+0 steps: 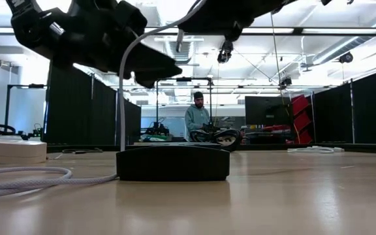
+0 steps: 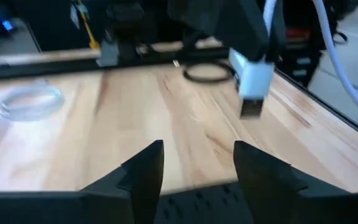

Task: Insert USB
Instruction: Insert the purple charger cable into the black outlet extension

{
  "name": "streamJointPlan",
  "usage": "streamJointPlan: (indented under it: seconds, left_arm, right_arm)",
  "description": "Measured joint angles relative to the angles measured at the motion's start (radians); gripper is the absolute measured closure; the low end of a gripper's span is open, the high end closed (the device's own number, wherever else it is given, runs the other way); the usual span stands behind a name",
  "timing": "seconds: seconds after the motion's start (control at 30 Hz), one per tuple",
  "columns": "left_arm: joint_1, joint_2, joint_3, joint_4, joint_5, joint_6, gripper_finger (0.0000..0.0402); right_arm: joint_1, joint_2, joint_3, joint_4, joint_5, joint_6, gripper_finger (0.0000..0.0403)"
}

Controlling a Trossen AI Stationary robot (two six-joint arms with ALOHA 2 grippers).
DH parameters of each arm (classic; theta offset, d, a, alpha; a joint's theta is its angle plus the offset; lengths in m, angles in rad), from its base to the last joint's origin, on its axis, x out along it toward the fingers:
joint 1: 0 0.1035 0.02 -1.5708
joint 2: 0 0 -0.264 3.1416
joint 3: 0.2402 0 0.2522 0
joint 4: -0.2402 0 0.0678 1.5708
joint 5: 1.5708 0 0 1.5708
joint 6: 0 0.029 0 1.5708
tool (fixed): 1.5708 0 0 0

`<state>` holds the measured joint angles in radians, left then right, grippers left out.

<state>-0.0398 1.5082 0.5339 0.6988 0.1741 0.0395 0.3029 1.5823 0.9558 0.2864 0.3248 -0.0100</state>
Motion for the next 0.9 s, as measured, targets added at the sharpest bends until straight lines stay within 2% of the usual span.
streamJointPlan:
  seconds: [0.27, 0.5, 0.77, 0.9]
  left_arm:
    - [-0.032, 0.02, 0.0, -0.119, -0.035, -0.043, 0.0256]
    - [-0.032, 0.089, 0.0, -0.086, -0.035, 0.008, 0.0293]
    - [-0.031, 0.175, 0.0, -0.008, -0.034, 0.041, 0.0313]
    - [-0.031, 0.207, 0.0, -0.006, -0.034, 0.041, 0.0318]
  right_arm:
    - [0.091, 0.023, -0.002, -0.041, -0.004, 0.151, 0.0403]
    - [0.119, 0.195, -0.004, 0.154, 0.004, 0.323, 0.0403]
    - [0.141, 0.261, 0.0, 0.187, -0.01, 0.302, 0.0403]
    - [0.153, 0.286, 0.0, 0.183, 0.018, 0.297, 0.0403]
